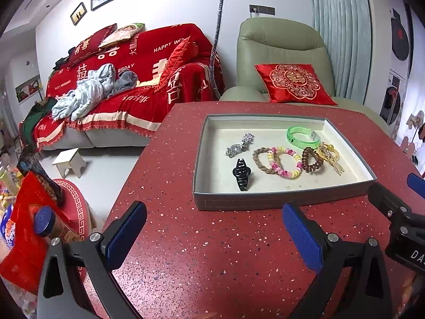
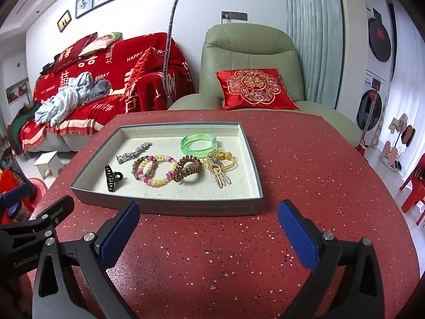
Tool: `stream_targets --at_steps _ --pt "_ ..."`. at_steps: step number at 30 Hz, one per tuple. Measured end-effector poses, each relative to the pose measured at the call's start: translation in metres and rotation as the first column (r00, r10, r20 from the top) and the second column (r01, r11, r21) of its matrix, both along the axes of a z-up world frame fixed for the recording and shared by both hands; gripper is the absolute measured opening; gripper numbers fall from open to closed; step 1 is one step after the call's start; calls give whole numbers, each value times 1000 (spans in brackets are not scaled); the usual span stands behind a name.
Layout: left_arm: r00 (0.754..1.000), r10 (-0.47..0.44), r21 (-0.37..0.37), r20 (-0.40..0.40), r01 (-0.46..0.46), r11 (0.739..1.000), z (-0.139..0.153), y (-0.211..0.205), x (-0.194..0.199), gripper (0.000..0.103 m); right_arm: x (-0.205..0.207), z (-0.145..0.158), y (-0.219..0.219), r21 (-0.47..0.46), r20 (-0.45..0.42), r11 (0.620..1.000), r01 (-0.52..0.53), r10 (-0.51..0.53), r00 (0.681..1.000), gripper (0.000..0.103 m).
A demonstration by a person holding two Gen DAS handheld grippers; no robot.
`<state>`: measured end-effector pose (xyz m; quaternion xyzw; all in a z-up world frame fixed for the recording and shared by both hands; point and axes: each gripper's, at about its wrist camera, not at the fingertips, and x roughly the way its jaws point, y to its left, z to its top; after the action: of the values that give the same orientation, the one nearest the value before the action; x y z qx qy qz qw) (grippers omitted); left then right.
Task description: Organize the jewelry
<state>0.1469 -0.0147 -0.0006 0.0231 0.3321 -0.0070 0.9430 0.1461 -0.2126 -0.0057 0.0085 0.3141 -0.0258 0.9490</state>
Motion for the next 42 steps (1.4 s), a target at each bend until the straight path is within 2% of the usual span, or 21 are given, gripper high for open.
stream_targets --at_steps 42 --pt "1000 18 3 1 -18 1000 1 5 -2 103 -1 1 3 0 -4 1000 9 -9 1000 103"
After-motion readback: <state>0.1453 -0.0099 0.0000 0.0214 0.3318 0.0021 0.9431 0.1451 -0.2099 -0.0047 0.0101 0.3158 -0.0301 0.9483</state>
